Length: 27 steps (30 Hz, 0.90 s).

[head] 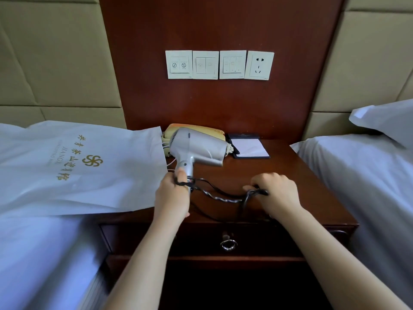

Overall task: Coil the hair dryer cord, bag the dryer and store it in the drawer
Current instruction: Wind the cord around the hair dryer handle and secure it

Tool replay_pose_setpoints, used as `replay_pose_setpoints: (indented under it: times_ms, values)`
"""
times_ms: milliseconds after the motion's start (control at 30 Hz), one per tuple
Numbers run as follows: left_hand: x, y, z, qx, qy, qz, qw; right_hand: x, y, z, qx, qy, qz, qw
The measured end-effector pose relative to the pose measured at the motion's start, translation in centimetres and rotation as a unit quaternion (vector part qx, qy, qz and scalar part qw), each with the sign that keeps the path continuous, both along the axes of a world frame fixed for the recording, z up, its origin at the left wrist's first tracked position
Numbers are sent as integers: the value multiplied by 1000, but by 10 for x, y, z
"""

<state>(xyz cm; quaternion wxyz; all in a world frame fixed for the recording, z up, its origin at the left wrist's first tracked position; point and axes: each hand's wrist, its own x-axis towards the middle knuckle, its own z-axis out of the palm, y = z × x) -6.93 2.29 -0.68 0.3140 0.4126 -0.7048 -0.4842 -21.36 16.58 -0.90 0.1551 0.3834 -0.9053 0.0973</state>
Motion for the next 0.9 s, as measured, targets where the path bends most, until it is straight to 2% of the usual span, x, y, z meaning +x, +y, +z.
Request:
replay_pose_setpoints:
  times_ms: [100,167,233,300,333,400,467,500,533,567,633,667,700,733,833,900]
  values:
    - [-10,13,4,31,13,-7,999,-1,0,-6,-45,-98,26,994]
    - [-17,15,4,50,16,0,999,-7,1,-8,-80,-173,90,978]
    - [-25,17,2,23,15,8,1000,-5,1,-5,-124,-213,149,958]
    - [-32,21,1,-21,6,22,1000,3,1,0,-224,-269,179,920]
    - [-35,23,0,-37,0,30,999,8,1,4,-286,-325,188,882]
    - [-40,29,0,-59,-9,41,997,16,1,9,-379,-486,190,764]
    - [-43,35,2,-73,-17,43,996,23,2,14,-386,-613,194,661]
    - [-44,37,2,-80,-19,41,996,28,2,15,-369,-642,197,643]
    - [-45,38,3,-85,-21,39,995,32,1,14,-349,-640,202,654]
    - [-46,38,3,-88,-23,37,995,36,1,14,-319,-589,205,714]
    - [-47,38,3,-95,-26,38,994,38,1,11,-225,-354,184,889]
    - [-46,38,3,-99,-27,38,994,40,1,10,-193,-231,170,938]
    - [-45,38,2,-103,-27,37,994,45,2,12,-195,-142,169,956]
    - [-44,38,2,-106,-24,33,993,51,2,16,-230,-99,186,950]
    - [-40,39,-1,-116,-3,19,993,72,-1,22,-363,-99,278,884]
    - [-37,40,-2,-120,8,15,993,86,-8,20,-408,-152,290,852]
